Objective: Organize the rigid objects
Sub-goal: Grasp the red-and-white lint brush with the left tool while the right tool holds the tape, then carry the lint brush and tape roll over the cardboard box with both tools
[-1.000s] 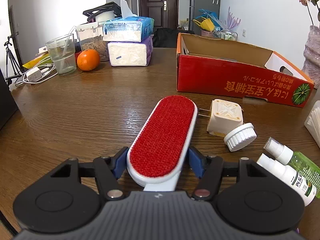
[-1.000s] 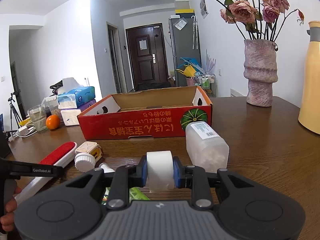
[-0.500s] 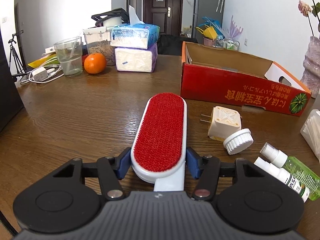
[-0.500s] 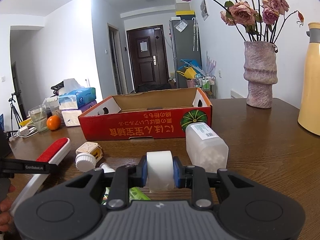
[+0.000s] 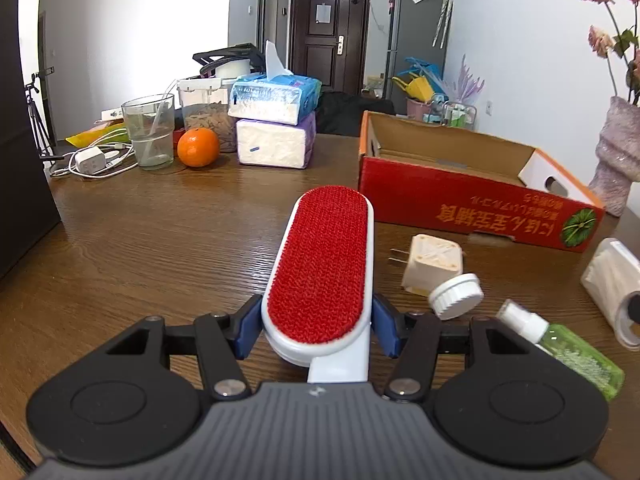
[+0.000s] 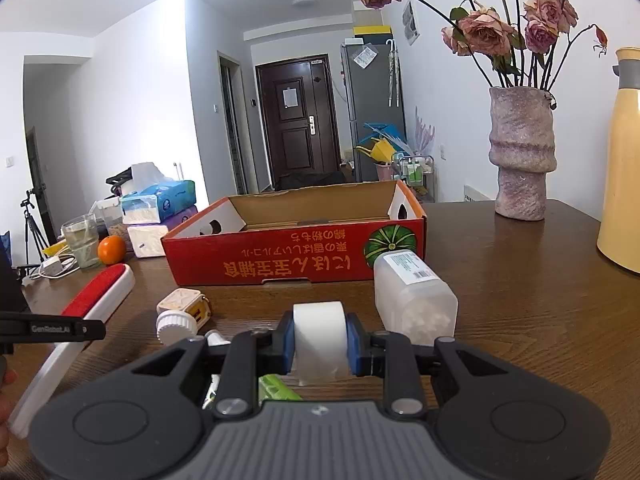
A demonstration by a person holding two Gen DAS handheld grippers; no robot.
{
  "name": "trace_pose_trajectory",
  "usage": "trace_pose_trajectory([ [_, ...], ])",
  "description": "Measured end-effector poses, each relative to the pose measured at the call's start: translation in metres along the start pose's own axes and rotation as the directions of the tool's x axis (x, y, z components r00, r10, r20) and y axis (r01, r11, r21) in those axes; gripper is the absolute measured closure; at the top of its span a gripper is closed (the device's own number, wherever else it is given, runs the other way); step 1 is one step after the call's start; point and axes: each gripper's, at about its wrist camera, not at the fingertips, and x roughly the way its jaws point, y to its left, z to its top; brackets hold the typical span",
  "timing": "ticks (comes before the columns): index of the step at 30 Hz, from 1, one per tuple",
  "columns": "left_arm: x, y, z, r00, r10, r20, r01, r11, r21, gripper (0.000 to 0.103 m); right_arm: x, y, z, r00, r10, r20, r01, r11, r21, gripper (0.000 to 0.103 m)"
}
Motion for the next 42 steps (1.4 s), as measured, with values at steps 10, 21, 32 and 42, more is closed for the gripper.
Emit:
trace_pose_trajectory([
  [10,-0.029,-0.016,-0.001,0.997,-0.053,0.056,0.052,0.999,0.004,0.045,-0.006,0.0,0.004,1.0,0.021,0.02,-0.021,1.0,0.004,0.079],
  [21,-0.04,-0.043,0.012,0.992,-0.097,0.078,0.095,0.995,0.024,0.045,-0.013,-0.002,0.018,0.998,0.035,0.048,-0.036,0.999,0.003,0.079],
  [32,-0.043,-0.064,0.034,0.987,-0.118,0.11,0.116,0.993,0.025,0.045,-0.011,-0.004,0.043,0.995,0.029,0.099,-0.029,1.0,-0.008,0.079],
  [42,-0.029,-0.073,0.056,0.986,-0.099,0.138,0.1,0.995,-0.003,0.045,0.008,0.001,0.066,0.989,0.017,0.144,-0.015,1.0,-0.014,0.079],
])
